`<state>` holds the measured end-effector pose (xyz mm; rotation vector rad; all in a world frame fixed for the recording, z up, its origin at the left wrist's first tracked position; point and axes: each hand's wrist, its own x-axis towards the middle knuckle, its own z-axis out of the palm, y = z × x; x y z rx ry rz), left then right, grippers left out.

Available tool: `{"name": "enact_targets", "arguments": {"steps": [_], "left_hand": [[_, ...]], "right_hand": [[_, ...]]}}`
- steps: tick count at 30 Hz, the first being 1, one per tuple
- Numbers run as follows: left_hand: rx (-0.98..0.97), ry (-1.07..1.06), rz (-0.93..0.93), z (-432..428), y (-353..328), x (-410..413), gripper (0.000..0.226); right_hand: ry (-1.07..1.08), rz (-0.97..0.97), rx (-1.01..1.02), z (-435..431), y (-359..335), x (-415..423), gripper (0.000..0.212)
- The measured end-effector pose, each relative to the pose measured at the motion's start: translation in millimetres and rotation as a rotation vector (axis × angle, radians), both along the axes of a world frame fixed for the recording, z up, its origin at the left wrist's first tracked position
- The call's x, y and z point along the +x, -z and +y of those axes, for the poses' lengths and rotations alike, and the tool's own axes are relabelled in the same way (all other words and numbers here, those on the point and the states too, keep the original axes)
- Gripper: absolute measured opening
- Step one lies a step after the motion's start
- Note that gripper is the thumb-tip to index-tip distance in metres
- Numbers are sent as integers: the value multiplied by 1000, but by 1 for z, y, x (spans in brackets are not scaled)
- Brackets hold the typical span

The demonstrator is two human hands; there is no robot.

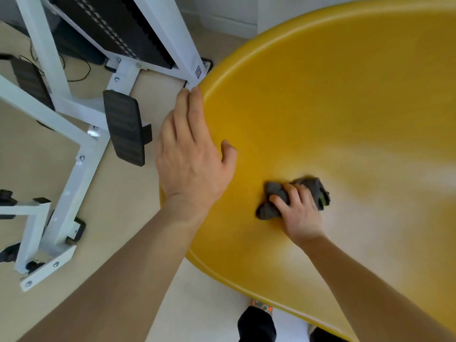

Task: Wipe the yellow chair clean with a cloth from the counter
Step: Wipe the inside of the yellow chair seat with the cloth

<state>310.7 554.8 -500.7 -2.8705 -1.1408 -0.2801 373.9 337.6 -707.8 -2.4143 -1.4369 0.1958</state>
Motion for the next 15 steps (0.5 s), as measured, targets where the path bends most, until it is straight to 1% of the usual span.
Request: {"name": "enact_targets", "arguments": {"steps": [1,2,3,6,7,8,9,10,11,13,15], "left_hand": [[-3,2,7,-1,0,0,81],[-11,4,12,-2,-1,-1,81],[-20,6,11,-3,-2,-1,81],[-33,2,-9,-1,-2,-3,78],[-41,3,-21,0,-2,-3,77],[-52,6,-28,-1,-2,-2,75],[-60,7,-29,-1,-3,-3,73],[-62,8,-26,0,-4,-4,71],[-64,10,-23,1,-4,-4,70],[-69,13,-16,3,-3,-5,69],[-60,18,-18,3,-2,-6,67]], "right_hand": [[-15,31,-43,-3,-5,7,48],[22,70,-53,9,-15,18,52],[121,112,27,32,-30,32,54],[562,190,455,126,-93,89,51],[680,189,562,150,-108,97,53],[739,179,618,167,-117,91,56],[720,165,612,174,-117,73,57],[638,165,553,173,-107,45,55],[528,166,448,158,-88,10,52],[292,134,232,102,-46,-52,41],[158,138,78,40,-16,-82,37]]}}
